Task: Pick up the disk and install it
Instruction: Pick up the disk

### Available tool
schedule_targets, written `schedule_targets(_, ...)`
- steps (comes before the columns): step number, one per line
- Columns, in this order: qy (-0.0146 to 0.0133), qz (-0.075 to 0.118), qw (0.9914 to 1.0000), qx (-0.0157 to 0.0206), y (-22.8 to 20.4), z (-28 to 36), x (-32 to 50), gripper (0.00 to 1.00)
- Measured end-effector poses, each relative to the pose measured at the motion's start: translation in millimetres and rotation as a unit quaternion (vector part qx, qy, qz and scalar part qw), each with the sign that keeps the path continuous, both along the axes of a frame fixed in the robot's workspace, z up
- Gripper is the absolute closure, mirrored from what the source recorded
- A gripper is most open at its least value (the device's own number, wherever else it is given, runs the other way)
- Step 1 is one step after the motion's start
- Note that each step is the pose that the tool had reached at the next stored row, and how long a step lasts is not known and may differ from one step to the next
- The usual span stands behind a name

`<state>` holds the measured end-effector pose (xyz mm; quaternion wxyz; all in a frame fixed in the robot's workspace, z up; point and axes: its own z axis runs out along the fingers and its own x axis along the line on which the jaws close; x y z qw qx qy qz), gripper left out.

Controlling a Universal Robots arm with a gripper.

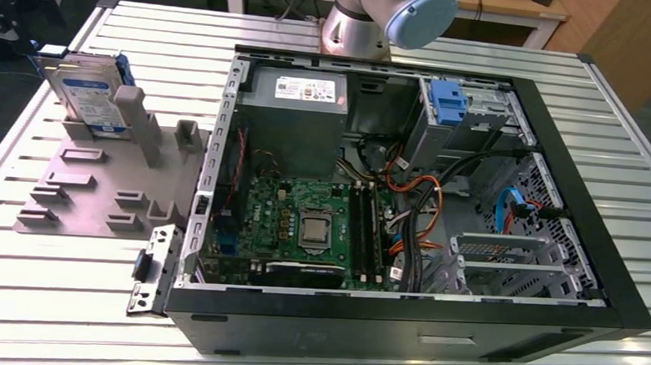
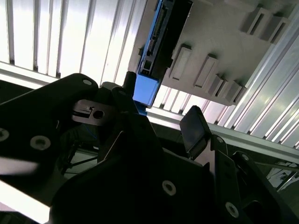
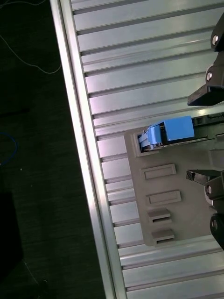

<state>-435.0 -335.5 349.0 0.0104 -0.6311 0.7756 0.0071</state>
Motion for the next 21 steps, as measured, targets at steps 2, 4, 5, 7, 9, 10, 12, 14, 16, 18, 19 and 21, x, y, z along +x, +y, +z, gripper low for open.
schedule_targets(2,0.0000,0.000,1.00000,0.0000,0.0,-0.6,0.0,0.35)
schedule_targets(4,0.0000,0.000,1.00000,0.0000,0.0,-0.6,0.0,0.35)
schedule_targets(5,0.0000,0.000,1.00000,0.0000,0.0,-0.6,0.0,0.35)
schedule_targets(7,0.0000,0.000,1.00000,0.0000,0.0,-0.6,0.0,0.35)
schedule_targets(9,0.0000,0.000,1.00000,0.0000,0.0,-0.7,0.0,0.35)
schedule_targets(10,0.0000,0.000,1.00000,0.0000,0.0,-0.7,0.0,0.35)
schedule_targets(12,0.0000,0.000,1.00000,0.0000,0.0,-0.7,0.0,0.35)
schedule_targets(14,0.0030,0.000,1.00000,0.0001,0.0,-0.9,0.1,0.35)
schedule_targets(16,0.0064,0.000,0.99998,0.0001,0.0,-0.8,0.0,0.35)
schedule_targets(18,0.0067,0.000,0.99998,0.0000,0.0,-0.8,0.0,0.35)
schedule_targets(19,0.0068,0.000,0.99998,0.0000,0.0,-0.7,0.1,0.35)
schedule_targets(21,0.0068,0.000,0.99998,0.0000,0.0,-0.7,0.1,0.35)
